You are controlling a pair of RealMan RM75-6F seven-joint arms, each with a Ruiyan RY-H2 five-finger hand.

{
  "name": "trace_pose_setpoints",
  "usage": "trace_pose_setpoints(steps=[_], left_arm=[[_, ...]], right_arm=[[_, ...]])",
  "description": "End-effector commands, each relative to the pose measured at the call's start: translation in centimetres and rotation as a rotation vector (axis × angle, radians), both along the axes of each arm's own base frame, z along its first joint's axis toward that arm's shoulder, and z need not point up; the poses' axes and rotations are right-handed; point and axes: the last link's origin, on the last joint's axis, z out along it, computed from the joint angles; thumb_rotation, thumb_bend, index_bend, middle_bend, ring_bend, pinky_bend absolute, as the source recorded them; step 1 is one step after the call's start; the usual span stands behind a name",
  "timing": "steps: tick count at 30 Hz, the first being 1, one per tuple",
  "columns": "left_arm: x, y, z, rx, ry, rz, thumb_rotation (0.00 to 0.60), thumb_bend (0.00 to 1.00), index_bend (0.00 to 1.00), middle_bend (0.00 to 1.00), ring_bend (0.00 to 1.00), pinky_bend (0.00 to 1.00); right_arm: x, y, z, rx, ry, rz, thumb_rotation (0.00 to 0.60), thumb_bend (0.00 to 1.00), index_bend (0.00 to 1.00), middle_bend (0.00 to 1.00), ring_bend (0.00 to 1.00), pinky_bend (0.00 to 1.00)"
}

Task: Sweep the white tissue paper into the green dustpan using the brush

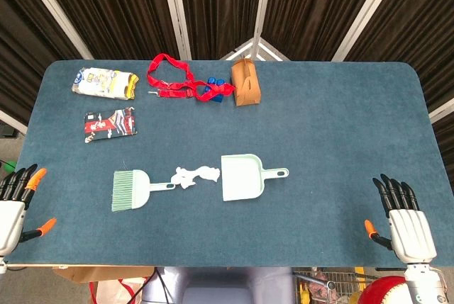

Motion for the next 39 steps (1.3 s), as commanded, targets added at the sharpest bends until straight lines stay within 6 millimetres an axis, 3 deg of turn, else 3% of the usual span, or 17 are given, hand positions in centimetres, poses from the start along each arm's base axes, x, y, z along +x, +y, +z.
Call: trace_pose_setpoints(steps=[1, 20, 23, 24, 26, 29, 33, 39], left_arm=[[0.0, 0.0, 0.0, -0.002, 0.0, 0.004, 0.6, 0.0, 0.0, 0.0, 0.0, 0.03], [0.0, 0.0, 0.1, 0.0, -0.002, 0.007, 0.6, 0.0, 0.0, 0.0, 0.0, 0.03], [0.1, 0.0, 0.1, 0.003, -0.002, 0.007, 0.6, 0.0, 0.0, 0.0, 0.0, 0.03], [0.0, 0.0, 0.1, 0.002, -0.001, 0.007, 0.6, 0.0, 0.0, 0.0, 0.0, 0.03], [0.0, 0.0, 0.1, 0.002, -0.002, 0.009, 0.6, 0.0, 0.0, 0.0, 0.0, 0.03], [0.1, 0.1, 0.0, 0.005, -0.001, 0.009, 0.6, 0.0, 0.0, 0.0, 0.0, 0.03], [0.1, 0.1, -0.1, 0.005, 0.007, 0.007, 0.6, 0.0, 0.0, 0.0, 0.0, 0.03], [0.2, 0.2, -0.2, 0.007, 0.013, 0.008, 0.6, 0.0, 0.0, 0.0, 0.0, 0.03]], right_arm=[[0.0, 0.0, 0.0, 0.004, 0.003, 0.0, 0.6, 0.35, 0.0, 0.0, 0.0, 0.0], [0.6, -0.3, -0.3, 0.034, -0.022, -0.01, 0.6, 0.35, 0.0, 0.0, 0.0, 0.02], [0.9, -1.1, -0.4, 0.034, -0.015, 0.005, 0.6, 0.35, 0.0, 0.11, 0.12, 0.22], [1.1, -1.6, -0.5, 0.033, -0.016, 0.007, 0.6, 0.35, 0.0, 0.23, 0.24, 0.35], [1.3, -2.6, -0.6, 0.028, -0.016, 0.015, 0.6, 0.35, 0.0, 0.39, 0.39, 0.5], [1.8, -4.5, -1.2, 0.027, -0.007, 0.03, 0.6, 0.35, 0.01, 0.6, 0.6, 0.67], [2.7, -7.3, -3.1, 0.061, 0.011, 0.04, 0.6, 0.35, 0.11, 0.74, 0.72, 0.76], [4.8, -10.7, -6.5, 0.113, 0.045, 0.061, 0.6, 0.35, 0.22, 0.8, 0.78, 0.8]])
